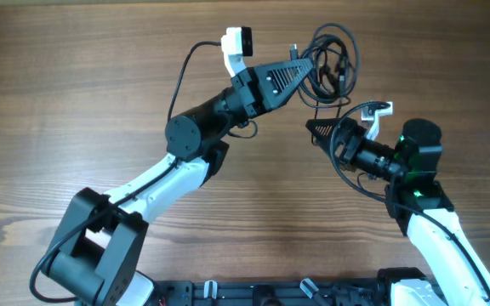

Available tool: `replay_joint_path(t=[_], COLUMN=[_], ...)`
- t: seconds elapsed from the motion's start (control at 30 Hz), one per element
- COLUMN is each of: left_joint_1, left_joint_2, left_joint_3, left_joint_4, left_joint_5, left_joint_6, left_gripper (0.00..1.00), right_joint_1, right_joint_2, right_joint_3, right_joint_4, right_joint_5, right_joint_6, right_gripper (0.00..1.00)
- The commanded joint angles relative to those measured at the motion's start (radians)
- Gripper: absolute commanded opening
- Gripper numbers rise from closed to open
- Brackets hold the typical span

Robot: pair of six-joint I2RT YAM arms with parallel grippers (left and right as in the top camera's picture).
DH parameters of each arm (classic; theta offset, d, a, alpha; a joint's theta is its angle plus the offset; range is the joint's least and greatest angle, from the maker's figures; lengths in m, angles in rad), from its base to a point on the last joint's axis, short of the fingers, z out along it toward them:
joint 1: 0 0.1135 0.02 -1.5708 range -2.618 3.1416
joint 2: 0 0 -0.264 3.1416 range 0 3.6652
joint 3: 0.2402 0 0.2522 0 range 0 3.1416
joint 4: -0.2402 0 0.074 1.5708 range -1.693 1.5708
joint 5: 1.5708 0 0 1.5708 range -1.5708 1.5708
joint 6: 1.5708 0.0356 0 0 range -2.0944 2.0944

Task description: Untangle cables

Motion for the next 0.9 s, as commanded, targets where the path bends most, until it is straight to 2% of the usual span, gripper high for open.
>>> replay_joint_path(t=[0.0, 0.2, 0.33, 0.4, 0.53, 0.63, 0.7, 0.87], left_joint_1=[0.037, 0.085, 0.121, 0.139, 0.18, 0.188, 0.193, 0.199], left_joint_2=[-0.003, -0.003, -0.003, -0.003, -0.003, -0.003, -0.003, -0.003], left_joint_3=[0.014, 0.014, 0.014, 0.014, 0.014, 0.014, 0.014, 0.014], left_joint_4=[0.031, 0.032, 0.032, 0.032, -0.005, -0.146, -0.275, -0.615], left_joint_5=[-0.025, 0.017, 0.114, 0.199, 0.495, 0.65, 0.697, 0.696], left_joint_6=[-0.018, -0.017, -0.01, 0.021, 0.04, 0.078, 0.153, 0.409], left_gripper=[0.04, 0.04, 0.04, 0.04, 0.04, 0.04, 0.04, 0.04], right_joint_1=[0.002, 0.002, 0.002, 0.001, 0.0, 0.0, 0.0, 0.0], right_joint_2=[0.008, 0.006, -0.003, -0.02, -0.084, -0.16, -0.221, -0.323], right_joint_3=[0.012, 0.012, 0.012, 0.013, 0.014, 0.046, 0.106, 0.256], right_joint_4=[-0.027, -0.013, 0.021, 0.015, -0.004, -0.132, -0.298, -0.58], right_joint_5=[0.054, 0.048, 0.028, 0.045, 0.088, 0.175, 0.261, 0.351], right_joint_6=[-0.103, -0.141, -0.156, -0.161, -0.175, -0.228, -0.311, -0.539], right_gripper=[0.99, 0.99, 0.99, 0.99, 1.0, 0.99, 0.99, 0.99])
